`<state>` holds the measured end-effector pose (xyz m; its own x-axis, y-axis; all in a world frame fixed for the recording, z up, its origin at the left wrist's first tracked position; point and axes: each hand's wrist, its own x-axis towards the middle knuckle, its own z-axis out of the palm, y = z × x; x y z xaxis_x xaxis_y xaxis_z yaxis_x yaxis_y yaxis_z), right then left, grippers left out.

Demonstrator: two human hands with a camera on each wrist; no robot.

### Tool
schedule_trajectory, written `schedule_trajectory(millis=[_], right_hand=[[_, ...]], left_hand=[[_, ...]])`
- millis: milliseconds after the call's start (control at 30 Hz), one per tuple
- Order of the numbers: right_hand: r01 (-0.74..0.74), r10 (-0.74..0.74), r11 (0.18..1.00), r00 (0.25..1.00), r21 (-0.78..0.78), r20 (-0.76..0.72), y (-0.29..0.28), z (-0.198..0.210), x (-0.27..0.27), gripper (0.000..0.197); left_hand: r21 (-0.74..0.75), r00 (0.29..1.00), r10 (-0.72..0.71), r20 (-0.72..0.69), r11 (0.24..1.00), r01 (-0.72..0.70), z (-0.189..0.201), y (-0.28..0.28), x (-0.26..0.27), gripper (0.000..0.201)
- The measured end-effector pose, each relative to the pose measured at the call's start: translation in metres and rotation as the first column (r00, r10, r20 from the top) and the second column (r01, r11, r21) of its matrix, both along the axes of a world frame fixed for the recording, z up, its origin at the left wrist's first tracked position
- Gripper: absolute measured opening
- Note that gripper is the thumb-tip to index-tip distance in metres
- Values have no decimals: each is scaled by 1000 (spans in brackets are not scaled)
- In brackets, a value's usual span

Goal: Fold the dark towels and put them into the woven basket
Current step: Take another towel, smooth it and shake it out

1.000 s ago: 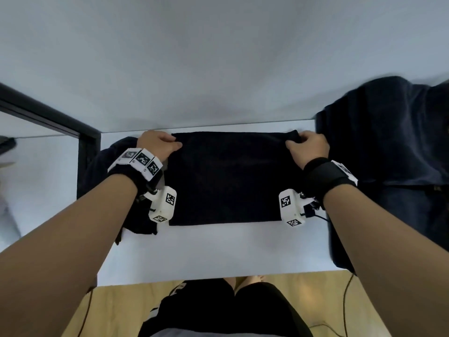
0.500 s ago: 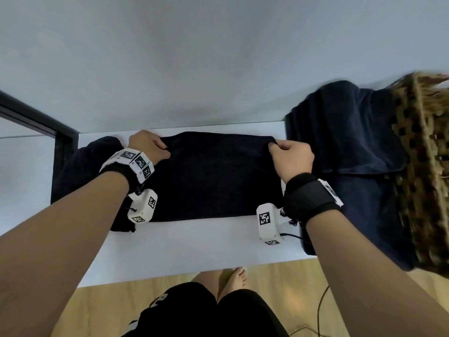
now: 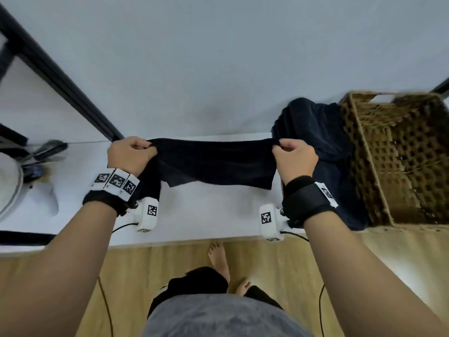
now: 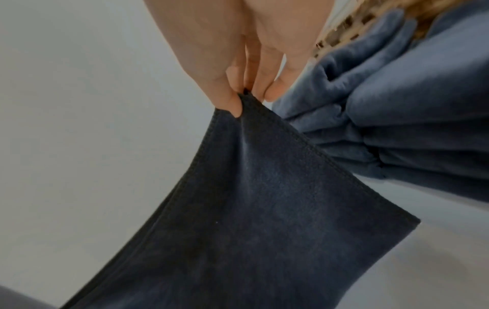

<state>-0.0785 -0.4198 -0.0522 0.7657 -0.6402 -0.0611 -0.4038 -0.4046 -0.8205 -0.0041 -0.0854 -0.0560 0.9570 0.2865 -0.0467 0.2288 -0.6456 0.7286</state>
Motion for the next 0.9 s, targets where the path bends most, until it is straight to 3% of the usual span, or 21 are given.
schedule_trajectory(millis=[233,467,567,800,900], right_hand=[[-56,66,997,965,-47,253,-13,96,-20,15],[-63,55,998,835,-4,547,-20,196,-26,10],[-82,87,996,822,-34,562,-21,215,-31,9],[-95,65,995,803,20,592,-27,220,-38,17],[-107,73,994,841,32,536,-32,212,-34,20]], left_hand=[[-118,962,35,272,993,-3,121,2,-36,19],[-209,858,79,507,977,34,226,12,-63,13],[-235,832,118,542,972,15,243,13,-67,5],[-276,837,107,536,960,54,240,17,-66,17],[-227,872,37,488,970,85,228,20,-61,28]])
